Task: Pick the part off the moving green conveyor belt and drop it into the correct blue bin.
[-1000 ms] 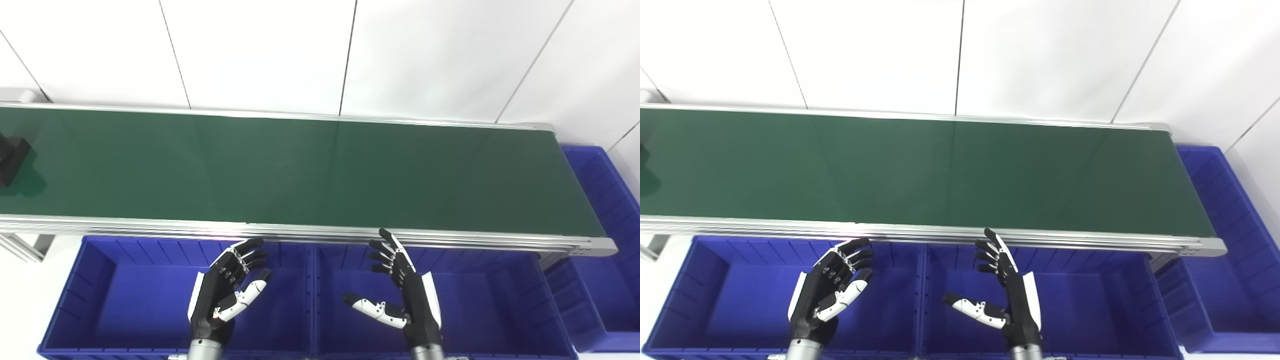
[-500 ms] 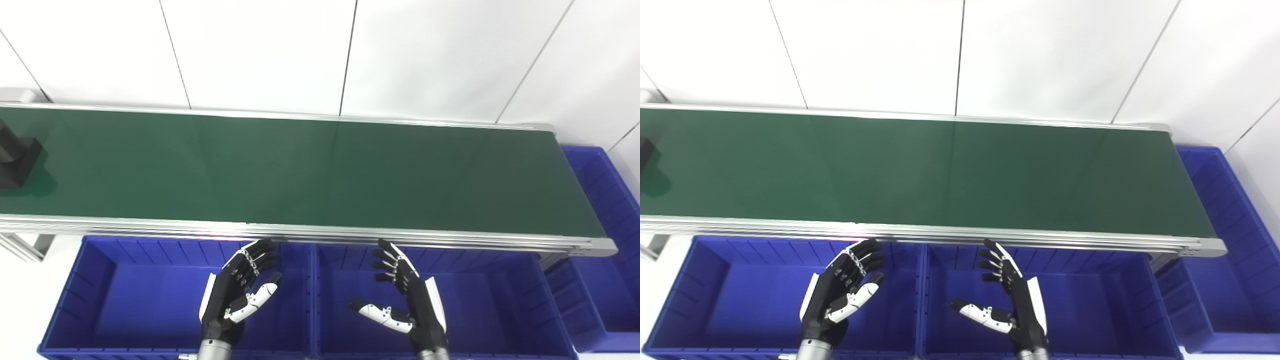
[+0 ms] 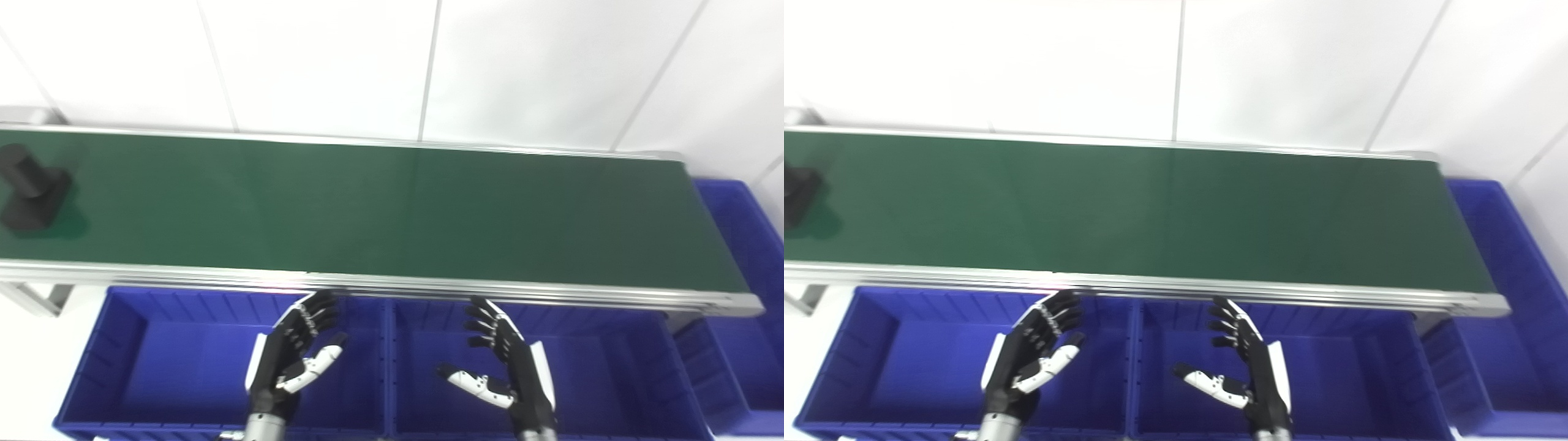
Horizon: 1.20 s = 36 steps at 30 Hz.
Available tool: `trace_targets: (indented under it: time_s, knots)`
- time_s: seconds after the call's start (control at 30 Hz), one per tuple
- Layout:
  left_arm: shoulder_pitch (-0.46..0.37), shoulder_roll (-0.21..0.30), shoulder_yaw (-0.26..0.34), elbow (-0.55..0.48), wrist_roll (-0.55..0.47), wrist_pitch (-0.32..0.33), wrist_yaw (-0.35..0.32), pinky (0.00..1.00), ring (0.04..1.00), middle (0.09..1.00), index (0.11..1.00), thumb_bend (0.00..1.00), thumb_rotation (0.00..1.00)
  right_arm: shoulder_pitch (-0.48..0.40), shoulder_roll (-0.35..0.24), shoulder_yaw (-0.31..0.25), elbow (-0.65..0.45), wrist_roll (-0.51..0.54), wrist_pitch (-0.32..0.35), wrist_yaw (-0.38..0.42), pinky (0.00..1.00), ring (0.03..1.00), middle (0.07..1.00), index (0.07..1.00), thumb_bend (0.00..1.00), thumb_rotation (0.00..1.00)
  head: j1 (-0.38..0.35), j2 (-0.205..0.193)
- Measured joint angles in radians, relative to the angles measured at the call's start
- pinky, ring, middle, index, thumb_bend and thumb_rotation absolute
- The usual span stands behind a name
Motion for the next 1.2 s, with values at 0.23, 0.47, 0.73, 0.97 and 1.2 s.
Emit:
trace_targets:
  time_s: [0.23, 0.47, 0.73, 0.97, 1.2]
  knots:
    - [-0.004, -0.022, -0.038, 0.045, 0.041, 0.0, 0.053, 0.69, 0.704, 0.735, 0.72, 0.55, 0.0, -0.011, -0.062, 0.029, 0.041, 0.045, -0.003, 0.001, 0.65, 0.754, 0.822, 0.845, 0.6, 0.13, 0.175, -0.072]
    - [-0.028, -0.016, -0.065, 0.078, 0.064, 0.0, 0.099, 0.72, 0.72, 0.748, 0.727, 0.54, 0.0, -0.04, -0.081, 0.039, 0.063, 0.083, -0.003, 0.003, 0.65, 0.759, 0.83, 0.853, 0.58, 0.06, 0.232, -0.106]
    - [-0.058, -0.013, -0.094, 0.133, 0.065, -0.001, 0.149, 0.71, 0.716, 0.731, 0.707, 0.57, 0.0, -0.052, -0.087, 0.053, 0.07, 0.108, -0.003, 0.009, 0.68, 0.77, 0.83, 0.863, 0.56, 0.0, 0.328, -0.19]
    - [-0.066, -0.009, -0.118, 0.145, 0.081, -0.001, 0.169, 0.7, 0.705, 0.727, 0.703, 0.61, 0.0, -0.053, -0.088, 0.053, 0.098, 0.119, -0.003, 0.027, 0.69, 0.781, 0.838, 0.876, 0.54, 0.0, 0.339, -0.218]
    - [-0.071, -0.007, -0.127, 0.169, 0.081, -0.001, 0.195, 0.71, 0.712, 0.728, 0.697, 0.64, 0.0, -0.053, -0.088, 0.054, 0.108, 0.124, -0.003, 0.033, 0.69, 0.781, 0.839, 0.872, 0.54, 0.0, 0.336, -0.256]
